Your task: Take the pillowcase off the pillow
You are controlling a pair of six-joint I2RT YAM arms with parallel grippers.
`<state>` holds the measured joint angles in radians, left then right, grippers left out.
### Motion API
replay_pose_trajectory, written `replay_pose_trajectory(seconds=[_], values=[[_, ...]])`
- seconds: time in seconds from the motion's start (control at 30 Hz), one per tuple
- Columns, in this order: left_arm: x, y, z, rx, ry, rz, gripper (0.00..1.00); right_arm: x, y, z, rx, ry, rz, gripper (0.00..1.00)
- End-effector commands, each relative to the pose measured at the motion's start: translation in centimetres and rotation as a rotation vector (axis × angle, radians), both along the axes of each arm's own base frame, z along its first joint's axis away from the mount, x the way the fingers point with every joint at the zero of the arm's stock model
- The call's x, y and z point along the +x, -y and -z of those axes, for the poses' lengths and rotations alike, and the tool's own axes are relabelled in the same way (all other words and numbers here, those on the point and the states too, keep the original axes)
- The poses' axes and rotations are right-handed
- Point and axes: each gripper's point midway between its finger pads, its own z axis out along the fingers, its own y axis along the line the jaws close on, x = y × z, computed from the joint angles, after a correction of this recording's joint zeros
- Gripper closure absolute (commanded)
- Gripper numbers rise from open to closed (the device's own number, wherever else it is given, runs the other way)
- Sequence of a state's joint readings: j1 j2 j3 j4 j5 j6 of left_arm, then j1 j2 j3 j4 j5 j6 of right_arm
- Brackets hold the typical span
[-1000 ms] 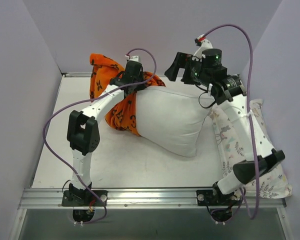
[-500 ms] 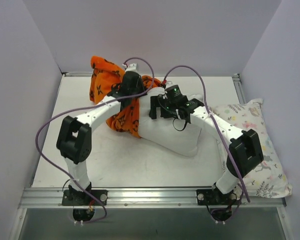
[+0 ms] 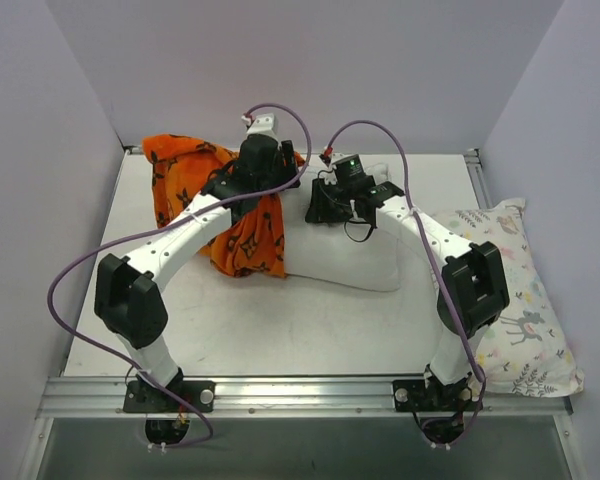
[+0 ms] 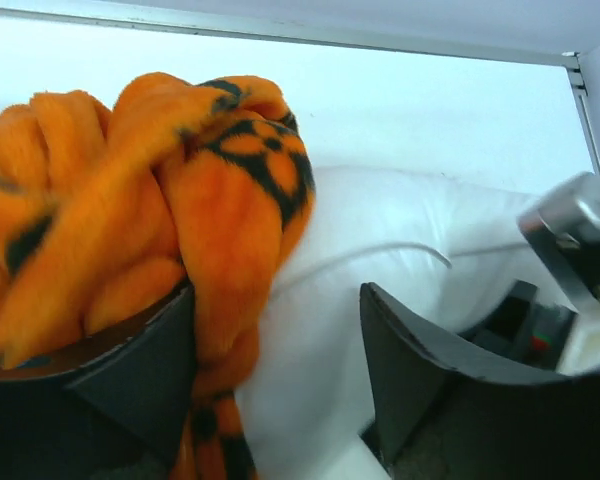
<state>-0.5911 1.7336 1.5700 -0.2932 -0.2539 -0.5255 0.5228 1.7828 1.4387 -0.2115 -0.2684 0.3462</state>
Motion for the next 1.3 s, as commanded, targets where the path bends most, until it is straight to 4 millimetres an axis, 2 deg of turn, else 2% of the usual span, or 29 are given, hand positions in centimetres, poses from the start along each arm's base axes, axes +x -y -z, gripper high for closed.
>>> replay_pose_trajectory(seconds=[0.0,0.03,0.07,0.1,0.13,0.17,0.2,0.23,0.27,0.3,0.33,0.37,0.43,0.47,0.5,0.53,0.6,0.63,0.77,0.83,0.87,0.9,1.0,1.03,1.07,1.13,1.17,1.2,1.27], values=[[-3.0,-1.6,0.5,0.172,-0.102,0.045,0.28,-1.1,2.2,7.0,-0.106,-0.176,0.056,0.76],[-3.3,-2.0,-1.4,0.167,-0.060,0.038,0.27,-1.2,2.3,7.1,-0.113,-0.175,0.056,0.94],[-3.5,-2.6,-2.1,0.165,-0.042,0.022,0.26,-1.2,2.5,7.1,-0.117,-0.175,0.060,1.00],[-3.7,-3.2,-2.8,0.166,-0.024,0.001,0.25,-1.2,2.7,7.1,-0.122,-0.170,0.063,1.00],[-4.8,-3.9,-4.7,0.148,0.015,-0.012,0.24,-1.2,2.9,7.0,-0.127,-0.163,0.070,1.00],[-5.4,-4.5,-4.9,0.148,0.025,-0.031,0.24,-1.2,3.0,6.6,-0.126,-0.155,0.072,1.00],[-6.2,-5.4,-3.8,0.177,0.015,-0.064,0.23,-0.8,3.2,6.3,-0.121,-0.150,0.083,1.00],[-7.6,-5.9,-5.1,0.159,0.052,-0.068,0.22,-0.7,3.2,5.9,-0.117,-0.145,0.087,1.00],[-8.0,-6.3,-5.4,0.139,0.081,-0.087,0.13,-0.5,3.2,5.6,-0.115,-0.141,0.091,1.00],[-8.9,-7.0,-3.4,0.160,0.061,-0.091,0.10,-0.2,3.1,4.9,-0.113,-0.135,0.091,1.00],[-9.8,-7.7,-4.7,0.128,0.101,-0.100,0.09,-0.2,2.9,4.5,-0.108,-0.134,0.085,1.00],[-10.1,-8.2,-4.8,0.122,0.113,-0.111,0.08,-0.3,2.6,4.1,-0.098,-0.136,0.072,1.00],[-10.5,-9.8,-2.6,0.166,0.088,-0.156,0.06,-0.3,2.2,3.3,-0.086,-0.125,0.062,1.00],[-10.0,-11.0,-1.5,0.180,0.068,-0.190,0.06,-0.4,2.2,2.5,-0.079,-0.113,0.058,1.00],[-9.8,-11.0,-0.7,0.173,0.052,-0.178,0.06,-0.8,2.0,2.3,-0.073,-0.117,0.043,1.00],[-9.3,-11.2,1.3,0.194,0.019,-0.180,0.06,-1.0,1.6,1.7,-0.067,-0.108,0.030,1.00],[-7.7,-11.5,2.2,0.187,0.031,-0.193,0.05,-1.8,1.4,1.2,-0.076,-0.103,0.002,1.00],[-7.0,-11.2,3.5,0.209,0.015,-0.177,0.05,-2.2,1.4,0.8,-0.078,-0.093,-0.010,1.00],[-4.8,-8.9,4.8,0.192,0.056,-0.085,0.05,-3.2,2.1,-0.2,-0.084,-0.078,-0.023,1.00],[-4.1,-9.4,6.5,0.225,0.006,-0.129,0.07,-3.4,2.5,-1.0,-0.095,-0.056,-0.024,1.00],[-4.3,-10.4,7.5,0.264,-0.045,-0.160,0.10,-3.5,2.9,-1.2,-0.108,-0.054,-0.020,1.00],[-3.7,-12.0,7.0,0.298,-0.046,-0.246,0.33,-3.5,3.1,-1.6,-0.114,-0.044,-0.016,1.00],[-3.9,-17.2,8.4,0.350,-0.140,-0.441,0.78,-3.4,4.4,-3.4,-0.135,-0.004,0.022,1.00],[-3.9,-19.4,8.4,0.330,-0.157,-0.522,1.00,-3.3,5.0,-4.3,-0.143,0.020,0.042,1.00],[-4.5,-21.2,8.7,0.344,-0.194,-0.573,1.00,-3.2,6.0,-4.7,-0.177,0.025,0.075,1.00],[-5.4,-23.6,8.0,0.315,-0.193,-0.658,1.00,-2.5,7.6,-6.7,-0.185,0.065,0.129,1.00],[-6.0,-25.6,7.8,0.319,-0.201,-0.716,1.00,-2.5,8.3,-7.1,-0.191,0.062,0.151,1.00],[-6.7,-26.8,6.4,0.289,-0.168,-0.773,1.00,-2.0,8.9,-8.4,-0.177,0.084,0.177,1.00],[-7.9,-29.5,5.6,0.279,-0.166,-0.852,1.00,-1.1,11.0,-9.4,-0.166,0.081,0.243,1.00]])
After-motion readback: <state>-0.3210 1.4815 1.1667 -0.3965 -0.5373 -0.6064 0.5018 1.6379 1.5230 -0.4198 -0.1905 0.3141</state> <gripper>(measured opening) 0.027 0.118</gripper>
